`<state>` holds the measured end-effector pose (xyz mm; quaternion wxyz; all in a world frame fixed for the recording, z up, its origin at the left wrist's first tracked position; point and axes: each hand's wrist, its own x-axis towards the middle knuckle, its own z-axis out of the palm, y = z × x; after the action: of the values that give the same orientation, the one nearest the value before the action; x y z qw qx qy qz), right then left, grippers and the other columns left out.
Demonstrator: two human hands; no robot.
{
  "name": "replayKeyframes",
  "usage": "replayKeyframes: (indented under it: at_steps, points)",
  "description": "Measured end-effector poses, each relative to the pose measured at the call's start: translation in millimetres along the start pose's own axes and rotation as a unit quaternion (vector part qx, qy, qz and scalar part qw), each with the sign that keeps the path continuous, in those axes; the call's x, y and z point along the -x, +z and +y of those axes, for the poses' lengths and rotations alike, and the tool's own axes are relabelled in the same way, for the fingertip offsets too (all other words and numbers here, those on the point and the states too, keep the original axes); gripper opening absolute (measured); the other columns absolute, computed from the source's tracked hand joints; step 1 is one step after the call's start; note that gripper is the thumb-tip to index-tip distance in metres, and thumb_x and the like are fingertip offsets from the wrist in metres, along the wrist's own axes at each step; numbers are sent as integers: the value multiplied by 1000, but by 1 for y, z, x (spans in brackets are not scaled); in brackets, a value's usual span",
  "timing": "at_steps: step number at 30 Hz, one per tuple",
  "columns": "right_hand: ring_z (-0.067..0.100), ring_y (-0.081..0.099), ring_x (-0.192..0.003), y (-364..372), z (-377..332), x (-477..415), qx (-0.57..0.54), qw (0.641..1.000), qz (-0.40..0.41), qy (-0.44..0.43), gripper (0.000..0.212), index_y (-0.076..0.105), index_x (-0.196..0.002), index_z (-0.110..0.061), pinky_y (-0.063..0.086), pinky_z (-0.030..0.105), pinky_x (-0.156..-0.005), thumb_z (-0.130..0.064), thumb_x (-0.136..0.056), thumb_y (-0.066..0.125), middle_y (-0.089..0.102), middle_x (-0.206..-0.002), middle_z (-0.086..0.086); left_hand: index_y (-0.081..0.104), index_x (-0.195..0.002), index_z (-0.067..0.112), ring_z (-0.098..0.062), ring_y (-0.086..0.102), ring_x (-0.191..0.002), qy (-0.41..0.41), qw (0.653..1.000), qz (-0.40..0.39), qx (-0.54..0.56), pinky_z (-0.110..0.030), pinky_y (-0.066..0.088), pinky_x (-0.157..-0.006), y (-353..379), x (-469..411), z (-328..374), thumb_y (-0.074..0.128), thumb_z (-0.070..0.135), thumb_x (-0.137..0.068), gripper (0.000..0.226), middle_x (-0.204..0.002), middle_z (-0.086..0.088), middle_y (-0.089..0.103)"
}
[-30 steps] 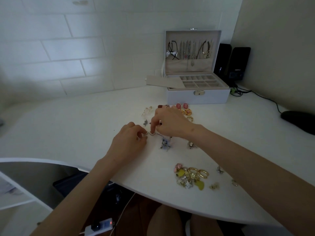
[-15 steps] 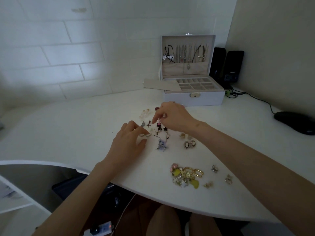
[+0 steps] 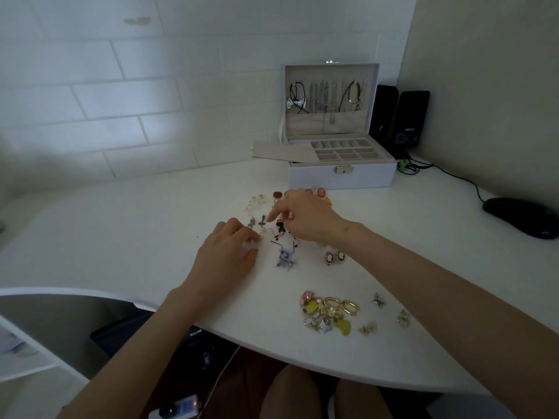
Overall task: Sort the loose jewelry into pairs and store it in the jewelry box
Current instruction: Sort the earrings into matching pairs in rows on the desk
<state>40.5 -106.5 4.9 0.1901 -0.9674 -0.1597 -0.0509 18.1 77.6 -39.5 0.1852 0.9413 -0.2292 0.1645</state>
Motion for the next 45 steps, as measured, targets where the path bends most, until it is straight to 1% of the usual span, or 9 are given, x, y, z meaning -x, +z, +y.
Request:
replayKeyframes:
  at_steps: [2,10,14,20,27,30,33,40,45]
  points:
    - [22,48,-106,1,-2,0,5,1000,-7,-12,44,67,-111,-29,41,34,-85,-1,-86,44,55,-110,8,63,-113,20,-16,47,-101,-4,1000,2,-1,-23,38,-75,0,0,0,57,22,-88,25,-110,1,53]
    - [21,45,-109,-1,-4,1,1,1000,-9,-7,42,72,-99,-26,38,34,-90,3,-81,47,56,-106,5,60,-113,19,-14,46,-101,-8,1000,4,8,-21,36,-75,-1,1,-1,56,21,-88,25,-109,2,52]
    - [21,42,-111,-2,-5,-5,55,998,13,-1,43,71,-105,-28,14,27,-73,1,-83,48,53,-110,3,63,-110,15,-18,48,-99,-8,999,32,3,-24,39,-74,1,-1,-4,58,10,-85,26,-106,-1,54]
    - [24,36,-117,1,-8,-16,174,984,-4,-36,41,66,-117,-29,27,32,-92,-4,-87,50,48,-118,3,69,-100,17,-24,53,-82,36,998,50,-18,-27,39,-66,4,2,-4,65,2,-74,31,-95,-4,60]
    - [24,38,-115,2,-13,-19,177,983,-14,-44,43,66,-117,-29,27,33,-90,-3,-87,50,49,-118,2,70,-102,17,-26,54,-84,32,998,50,-29,-31,44,-68,3,0,-6,65,7,-76,28,-97,-5,61]
    - [23,41,-111,1,-13,-18,164,985,17,-45,41,68,-112,-28,26,30,-85,-2,-86,50,51,-113,2,71,-100,16,-27,55,-82,36,998,48,-34,-33,47,-66,3,0,-6,66,6,-75,28,-95,-6,62]
    - [22,42,-108,-2,-15,-17,156,986,22,-52,40,70,-107,-29,22,28,-81,-1,-85,50,52,-110,1,71,-99,15,-26,55,-81,28,998,50,-31,-30,44,-64,4,1,-6,66,6,-75,26,-94,-6,62]
    - [21,40,-111,4,-20,-16,147,988,-15,-50,46,69,-110,-32,24,32,-88,-1,-83,49,51,-115,0,68,-106,18,-23,51,-90,11,999,39,-30,-25,37,-72,4,0,-6,63,12,-80,27,-102,-3,59]
    - [21,40,-112,2,-19,-16,130,991,-6,-35,48,67,-112,-31,22,29,-86,1,-83,48,51,-116,0,67,-107,18,-22,51,-92,7,999,37,-24,-24,34,-72,3,2,-5,61,13,-82,27,-103,-3,58]
